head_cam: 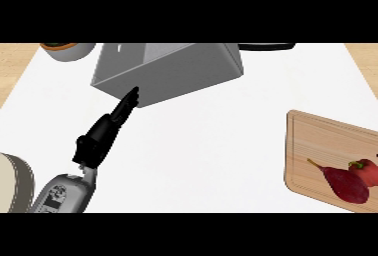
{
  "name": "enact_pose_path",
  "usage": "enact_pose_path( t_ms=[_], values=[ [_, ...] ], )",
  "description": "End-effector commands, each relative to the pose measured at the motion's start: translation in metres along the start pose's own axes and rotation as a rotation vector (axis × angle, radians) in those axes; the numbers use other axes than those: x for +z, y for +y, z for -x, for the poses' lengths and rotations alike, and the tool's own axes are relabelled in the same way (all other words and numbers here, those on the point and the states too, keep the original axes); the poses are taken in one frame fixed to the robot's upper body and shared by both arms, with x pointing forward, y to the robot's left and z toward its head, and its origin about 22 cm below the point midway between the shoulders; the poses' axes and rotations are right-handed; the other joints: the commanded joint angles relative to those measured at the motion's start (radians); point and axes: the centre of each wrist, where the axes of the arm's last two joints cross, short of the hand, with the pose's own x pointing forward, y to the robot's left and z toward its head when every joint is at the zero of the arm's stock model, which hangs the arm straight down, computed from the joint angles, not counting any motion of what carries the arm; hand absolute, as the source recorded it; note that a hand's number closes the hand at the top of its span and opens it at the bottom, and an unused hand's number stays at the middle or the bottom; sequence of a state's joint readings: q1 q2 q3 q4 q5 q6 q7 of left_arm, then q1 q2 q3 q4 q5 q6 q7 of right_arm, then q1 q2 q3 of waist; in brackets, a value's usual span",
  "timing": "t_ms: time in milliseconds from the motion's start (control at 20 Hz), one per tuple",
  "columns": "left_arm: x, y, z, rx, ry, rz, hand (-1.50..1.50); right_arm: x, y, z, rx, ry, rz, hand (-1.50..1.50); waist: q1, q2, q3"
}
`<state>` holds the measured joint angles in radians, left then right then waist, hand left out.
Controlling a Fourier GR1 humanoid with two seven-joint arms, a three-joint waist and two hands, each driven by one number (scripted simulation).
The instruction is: Pick the bell pepper from the cutting board and place it in the cardboard box
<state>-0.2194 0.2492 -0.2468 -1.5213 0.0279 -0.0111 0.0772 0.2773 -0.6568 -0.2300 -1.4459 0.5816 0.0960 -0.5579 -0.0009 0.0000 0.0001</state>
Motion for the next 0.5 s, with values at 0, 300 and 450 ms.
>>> enact_pose_path(
  t_ms=[0, 300, 450],
  values=[
    [0.006, 0.009, -0.004, -0.002, -0.013, 0.002, 0.0, -0.004, -0.002, 0.003, -0.004, -0.031, 0.027, -1.5, -0.001, -0.001, 0.0],
    [-0.004, 0.001, -0.01, 0.01, -0.005, 0.0, 0.0, -0.023, 0.009, -0.008, 0.037, -0.008, -0.008, -1.5, -0.001, 0.0, 0.0],
    [0.001, -0.011, 0.017, 0.015, 0.004, 0.002, 0.0, -0.016, 0.018, -0.002, 0.028, -0.001, -0.027, -1.5, -0.002, 0.0, 0.0]
  ],
)
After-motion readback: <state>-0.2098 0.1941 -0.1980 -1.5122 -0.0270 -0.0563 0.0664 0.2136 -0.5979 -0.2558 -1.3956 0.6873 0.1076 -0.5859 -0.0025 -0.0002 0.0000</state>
